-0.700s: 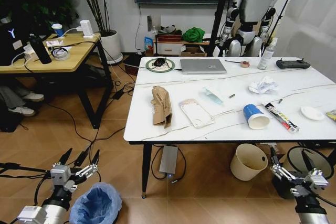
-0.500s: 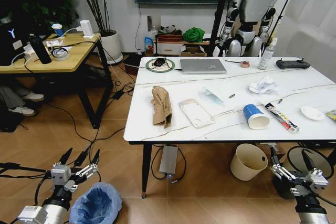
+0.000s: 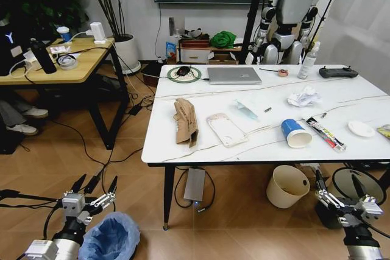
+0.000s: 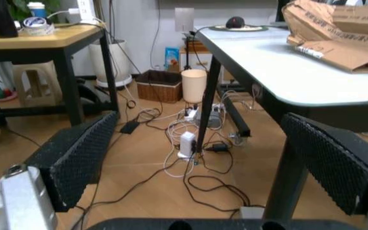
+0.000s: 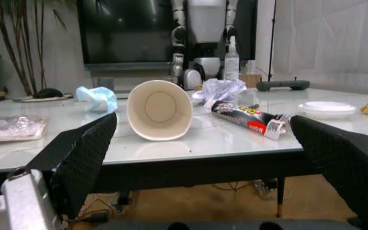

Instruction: Pick up the trash bin and place the trash from the table into it.

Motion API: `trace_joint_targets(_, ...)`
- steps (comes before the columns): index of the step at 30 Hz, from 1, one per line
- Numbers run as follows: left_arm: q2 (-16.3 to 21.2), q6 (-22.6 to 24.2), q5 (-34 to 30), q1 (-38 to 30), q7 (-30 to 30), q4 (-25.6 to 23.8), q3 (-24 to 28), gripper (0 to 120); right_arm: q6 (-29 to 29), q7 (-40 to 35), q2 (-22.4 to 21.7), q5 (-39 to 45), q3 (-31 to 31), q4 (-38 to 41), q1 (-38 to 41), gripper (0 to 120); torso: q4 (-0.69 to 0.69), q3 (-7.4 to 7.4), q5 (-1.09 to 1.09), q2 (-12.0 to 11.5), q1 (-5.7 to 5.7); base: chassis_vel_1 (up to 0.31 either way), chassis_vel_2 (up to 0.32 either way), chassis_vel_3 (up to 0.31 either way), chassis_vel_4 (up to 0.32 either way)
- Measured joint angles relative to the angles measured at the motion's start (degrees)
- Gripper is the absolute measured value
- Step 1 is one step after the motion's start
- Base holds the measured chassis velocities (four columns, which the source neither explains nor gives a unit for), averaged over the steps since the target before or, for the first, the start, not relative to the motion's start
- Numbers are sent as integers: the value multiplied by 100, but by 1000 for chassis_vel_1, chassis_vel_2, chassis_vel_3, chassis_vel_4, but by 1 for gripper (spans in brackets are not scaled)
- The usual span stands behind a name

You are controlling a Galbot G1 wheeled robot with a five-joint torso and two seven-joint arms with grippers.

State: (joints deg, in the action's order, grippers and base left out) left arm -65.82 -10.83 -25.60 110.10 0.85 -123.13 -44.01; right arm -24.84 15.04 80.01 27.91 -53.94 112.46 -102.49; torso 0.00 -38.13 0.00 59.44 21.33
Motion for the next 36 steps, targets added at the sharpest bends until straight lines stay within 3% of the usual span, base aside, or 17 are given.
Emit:
trace_joint_targets(11,-44,-88,5,-5,-2,21,29,100,9,0,-2,-5,11,-14,14,100,0,142,0,-246,-108,0,0,0,0)
trace_joint_targets(32,-112,-188,85,3,58,101,57,100,9,-9,-19,0,0,17,-4,100,0,138,0,-238,-103,0,0,0,0)
trace_joint_targets(36,-113,-183,102,3,59,101,70,100,9,-11,-17,12,-4,17,-3,100,0,190,0,-330,-144,0,0,0,0)
